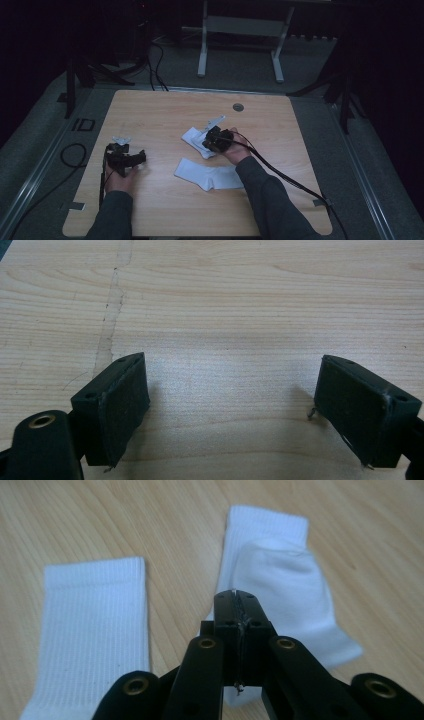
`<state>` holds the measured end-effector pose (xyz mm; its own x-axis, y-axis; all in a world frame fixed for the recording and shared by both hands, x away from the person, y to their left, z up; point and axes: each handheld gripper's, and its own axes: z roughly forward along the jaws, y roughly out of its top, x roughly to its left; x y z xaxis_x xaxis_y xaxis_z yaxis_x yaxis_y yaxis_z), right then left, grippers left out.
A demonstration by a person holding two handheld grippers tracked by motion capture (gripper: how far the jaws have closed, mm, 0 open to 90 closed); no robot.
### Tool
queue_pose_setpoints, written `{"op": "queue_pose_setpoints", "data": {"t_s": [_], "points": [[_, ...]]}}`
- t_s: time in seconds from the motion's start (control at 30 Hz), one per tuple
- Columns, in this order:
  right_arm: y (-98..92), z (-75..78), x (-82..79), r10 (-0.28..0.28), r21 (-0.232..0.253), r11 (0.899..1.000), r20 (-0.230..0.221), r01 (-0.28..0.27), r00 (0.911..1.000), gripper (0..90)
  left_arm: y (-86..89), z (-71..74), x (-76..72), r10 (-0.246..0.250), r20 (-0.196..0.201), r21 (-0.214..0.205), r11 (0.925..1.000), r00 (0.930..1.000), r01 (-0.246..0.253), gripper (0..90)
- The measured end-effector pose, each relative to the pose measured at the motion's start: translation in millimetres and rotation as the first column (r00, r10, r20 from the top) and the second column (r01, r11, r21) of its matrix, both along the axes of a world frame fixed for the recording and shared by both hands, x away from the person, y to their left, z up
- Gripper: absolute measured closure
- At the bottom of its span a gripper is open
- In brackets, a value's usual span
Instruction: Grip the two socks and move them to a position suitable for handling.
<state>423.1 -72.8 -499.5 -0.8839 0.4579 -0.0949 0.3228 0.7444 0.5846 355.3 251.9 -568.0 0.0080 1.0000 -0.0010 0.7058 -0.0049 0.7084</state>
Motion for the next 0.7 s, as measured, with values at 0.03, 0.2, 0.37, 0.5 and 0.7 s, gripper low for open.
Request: {"op": "queue_pose_setpoints", "data": {"t_s": [0.03,0.2,0.37,0.5,0.7], "points": [[1.5,-2.8,0.1,0.005,-0.015,1.0,0.005,-0.005,1.0,88.0,0.1,0.0,0.0,-0.001,0.0,0.001,1.0,1.0,0.001,14.2],[2.7,-17.2,0.8,0.007,-0.09,0.996,-0.014,-0.008,0.9999,86.2,0.1,0.0,0.0,-0.001,-0.001,0.001,1.0,1.0,0.001,14.2],[3.0,-22.5,-6.8,0.035,-0.128,0.991,-0.017,-0.037,0.9992,84.1,0.1,0.1,-0.1,-0.001,-0.001,0.001,1.0,1.0,0.001,14.2],[-11.7,-27.6,-7.7,0.012,-0.133,0.991,-0.034,-0.016,0.9993,84.3,0.1,0.1,-0.1,-0.001,-0.001,0.001,1.0,1.0,0.001,14.3],[-29.1,-33.2,-7.8,-0.01,-0.146,0.989,-0.062,0.001,0.998,84.7,-0.1,0.2,-0.1,-0.001,-0.003,0.003,1.0,1.0,0.001,14.3]]}}
